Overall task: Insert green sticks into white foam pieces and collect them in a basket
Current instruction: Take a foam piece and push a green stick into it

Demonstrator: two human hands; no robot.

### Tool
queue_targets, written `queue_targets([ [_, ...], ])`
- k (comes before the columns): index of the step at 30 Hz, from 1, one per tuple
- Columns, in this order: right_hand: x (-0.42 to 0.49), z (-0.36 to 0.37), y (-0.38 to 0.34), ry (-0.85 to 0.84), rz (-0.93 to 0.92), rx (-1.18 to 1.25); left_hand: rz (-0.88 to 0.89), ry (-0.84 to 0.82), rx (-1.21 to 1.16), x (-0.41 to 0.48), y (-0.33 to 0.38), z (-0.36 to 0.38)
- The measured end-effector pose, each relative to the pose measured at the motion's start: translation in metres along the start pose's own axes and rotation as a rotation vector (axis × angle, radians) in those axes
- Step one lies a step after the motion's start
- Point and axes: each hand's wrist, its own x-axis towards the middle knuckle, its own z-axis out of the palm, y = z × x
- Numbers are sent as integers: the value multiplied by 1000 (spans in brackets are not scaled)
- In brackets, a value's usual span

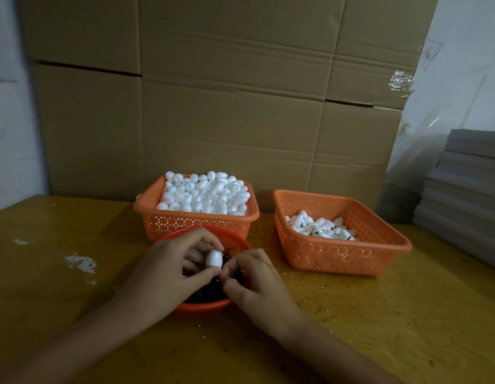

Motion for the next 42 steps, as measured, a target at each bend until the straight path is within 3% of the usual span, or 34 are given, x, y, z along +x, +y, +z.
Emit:
queue_targets([
  [15, -7, 9, 6, 178, -76, 134, -47, 70, -72, 1, 0, 0],
  [27, -4, 6, 13, 319, -54, 366, -143, 88, -397, 5, 7, -7],
  [42, -4, 8, 12, 342, -70, 481, -219, 30, -455, 8, 8, -12],
])
